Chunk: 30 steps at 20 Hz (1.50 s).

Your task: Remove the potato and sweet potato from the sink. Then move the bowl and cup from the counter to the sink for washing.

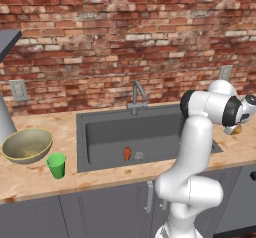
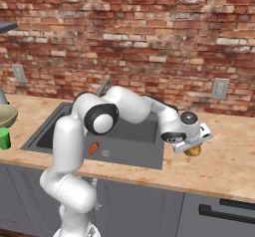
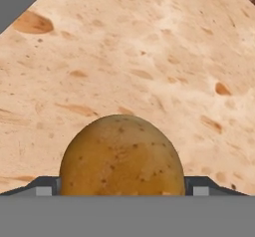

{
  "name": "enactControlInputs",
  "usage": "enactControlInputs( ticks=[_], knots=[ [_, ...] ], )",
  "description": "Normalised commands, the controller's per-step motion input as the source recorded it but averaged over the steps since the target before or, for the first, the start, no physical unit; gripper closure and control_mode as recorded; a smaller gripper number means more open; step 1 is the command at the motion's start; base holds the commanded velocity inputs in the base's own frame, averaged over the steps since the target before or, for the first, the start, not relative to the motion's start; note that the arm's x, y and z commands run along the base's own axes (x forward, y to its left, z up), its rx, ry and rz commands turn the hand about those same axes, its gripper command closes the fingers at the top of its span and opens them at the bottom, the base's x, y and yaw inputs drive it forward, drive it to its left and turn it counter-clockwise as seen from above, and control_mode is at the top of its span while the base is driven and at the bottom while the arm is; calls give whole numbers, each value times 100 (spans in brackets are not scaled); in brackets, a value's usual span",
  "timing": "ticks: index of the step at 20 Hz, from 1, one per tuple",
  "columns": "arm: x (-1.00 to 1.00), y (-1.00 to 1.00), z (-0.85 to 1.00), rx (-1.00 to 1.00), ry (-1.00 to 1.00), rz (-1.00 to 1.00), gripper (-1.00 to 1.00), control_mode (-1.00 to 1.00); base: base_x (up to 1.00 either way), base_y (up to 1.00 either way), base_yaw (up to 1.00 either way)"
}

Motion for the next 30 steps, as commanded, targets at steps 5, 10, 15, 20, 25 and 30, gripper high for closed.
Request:
enactControlInputs(
  ticks=[5,10,15,20,25,30],
  knots=[
    [0,0,-29,0,4,0,-100,-100,0,0,0],
    [0,0,-22,0,1,0,-100,-100,0,0,0],
    [0,0,-9,0,0,0,-100,-100,0,0,0],
    [0,0,-7,0,0,0,-100,-100,0,0,0],
    [0,3,3,0,0,0,-100,-100,0,0,0],
    [0,6,16,-4,1,0,-100,-100,0,0,0]
  ],
)
